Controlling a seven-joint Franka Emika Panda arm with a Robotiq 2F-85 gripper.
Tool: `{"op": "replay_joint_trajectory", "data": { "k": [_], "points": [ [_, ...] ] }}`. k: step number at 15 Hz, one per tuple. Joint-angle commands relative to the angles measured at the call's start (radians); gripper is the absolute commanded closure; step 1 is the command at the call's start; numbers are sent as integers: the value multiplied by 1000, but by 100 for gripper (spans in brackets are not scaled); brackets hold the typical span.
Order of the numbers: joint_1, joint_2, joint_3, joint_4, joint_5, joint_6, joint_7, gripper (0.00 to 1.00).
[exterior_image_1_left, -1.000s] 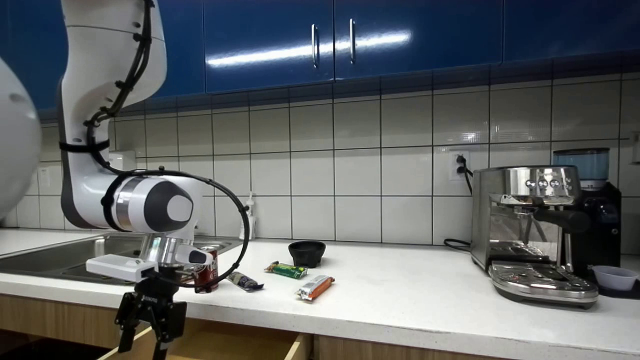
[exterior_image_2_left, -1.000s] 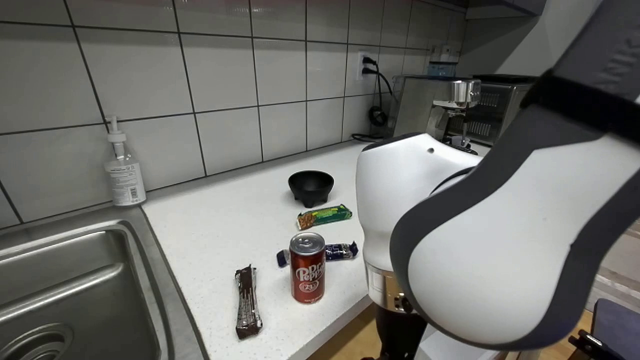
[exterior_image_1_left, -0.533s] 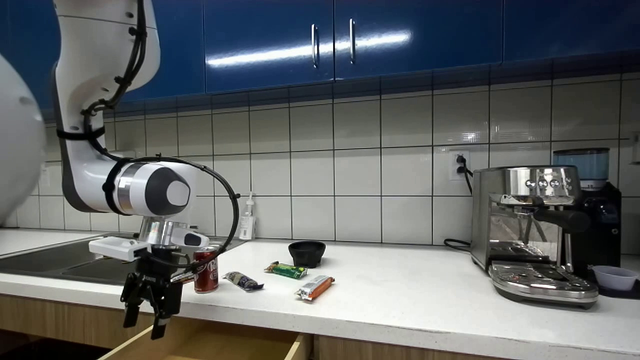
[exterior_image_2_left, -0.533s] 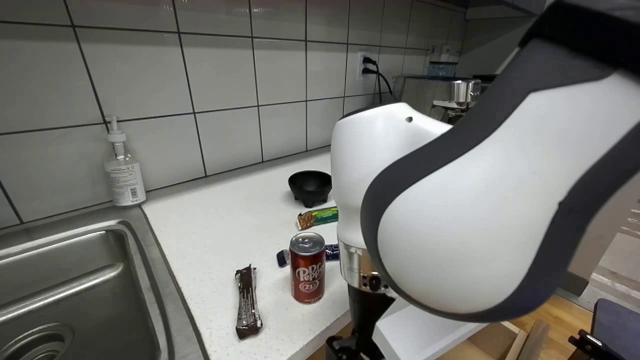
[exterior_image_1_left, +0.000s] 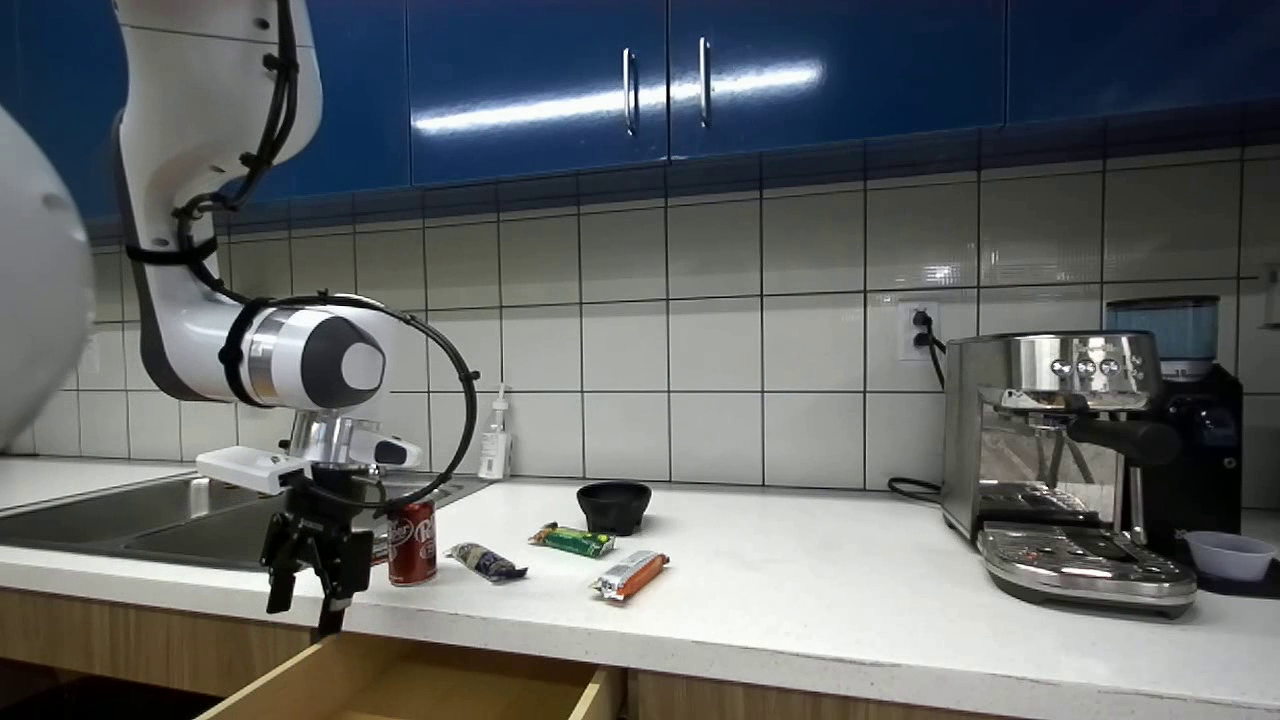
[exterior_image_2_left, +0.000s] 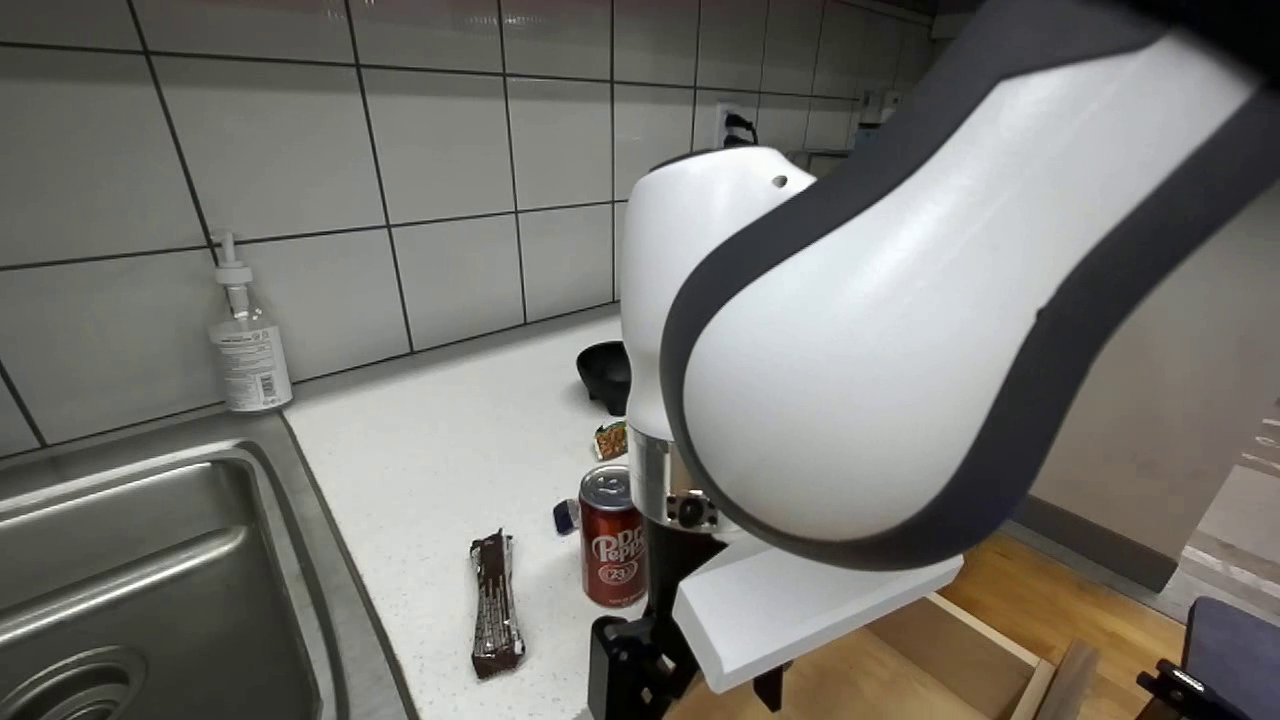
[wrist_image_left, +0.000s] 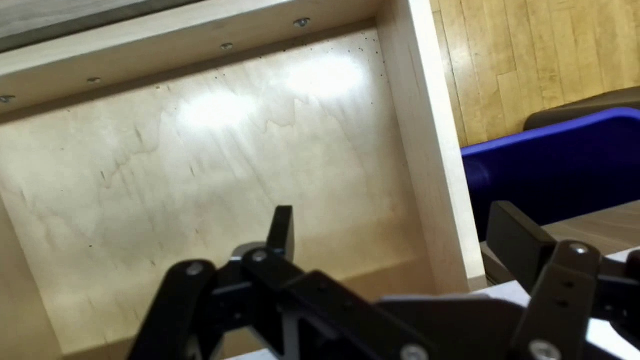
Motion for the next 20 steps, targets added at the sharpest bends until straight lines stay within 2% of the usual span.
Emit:
{"op": "replay_joint_trajectory", "data": {
  "k": [1,12,20],
  "points": [
    [19,-5,-4,50,-28,-43,44,0],
    [83,32,-8,148,-124,-50,111,0],
    [121,81,-22,218,-180,-12,150,0]
  ]
}}
